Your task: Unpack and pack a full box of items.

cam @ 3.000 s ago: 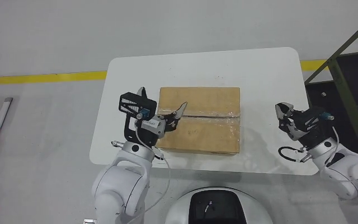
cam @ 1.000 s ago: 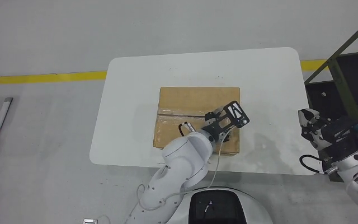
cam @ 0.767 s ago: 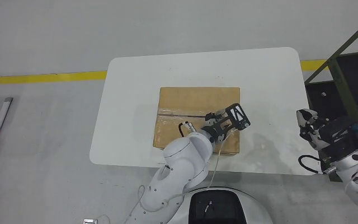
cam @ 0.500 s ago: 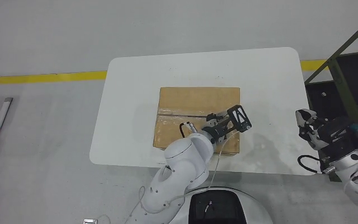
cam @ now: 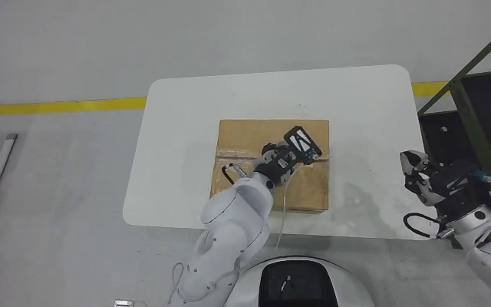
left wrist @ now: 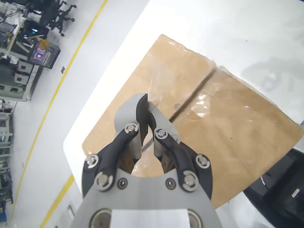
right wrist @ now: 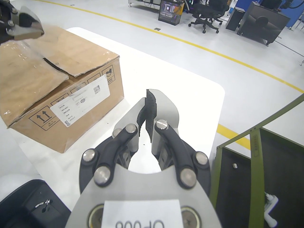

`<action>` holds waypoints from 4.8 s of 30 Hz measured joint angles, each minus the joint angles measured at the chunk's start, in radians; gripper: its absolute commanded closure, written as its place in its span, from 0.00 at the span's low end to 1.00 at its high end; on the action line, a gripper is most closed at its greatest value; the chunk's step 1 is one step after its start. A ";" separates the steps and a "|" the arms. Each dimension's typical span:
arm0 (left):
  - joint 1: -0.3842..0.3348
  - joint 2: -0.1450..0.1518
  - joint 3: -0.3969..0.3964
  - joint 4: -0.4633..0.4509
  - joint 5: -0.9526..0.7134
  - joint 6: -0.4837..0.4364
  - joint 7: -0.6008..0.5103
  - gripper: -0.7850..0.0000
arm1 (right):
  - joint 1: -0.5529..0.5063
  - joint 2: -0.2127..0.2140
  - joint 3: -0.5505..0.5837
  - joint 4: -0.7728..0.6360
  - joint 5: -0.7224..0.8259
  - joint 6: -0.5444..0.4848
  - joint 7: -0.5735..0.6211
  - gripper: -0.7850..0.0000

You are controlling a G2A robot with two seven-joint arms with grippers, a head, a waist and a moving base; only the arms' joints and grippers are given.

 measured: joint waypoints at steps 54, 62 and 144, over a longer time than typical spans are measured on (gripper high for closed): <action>0.239 0.074 -0.868 -0.176 -0.369 0.385 0.079 0.00 | 0.130 -0.002 -0.111 0.012 0.154 -0.053 0.114 1.00; 0.244 0.079 -0.844 -0.196 -0.447 0.398 0.083 0.00 | 0.193 -0.006 -0.186 -0.023 0.307 -0.076 0.177 1.00; -0.199 0.125 0.142 0.181 0.192 -0.257 0.020 0.00 | 0.064 0.006 -0.010 -0.005 0.185 -0.065 0.144 1.00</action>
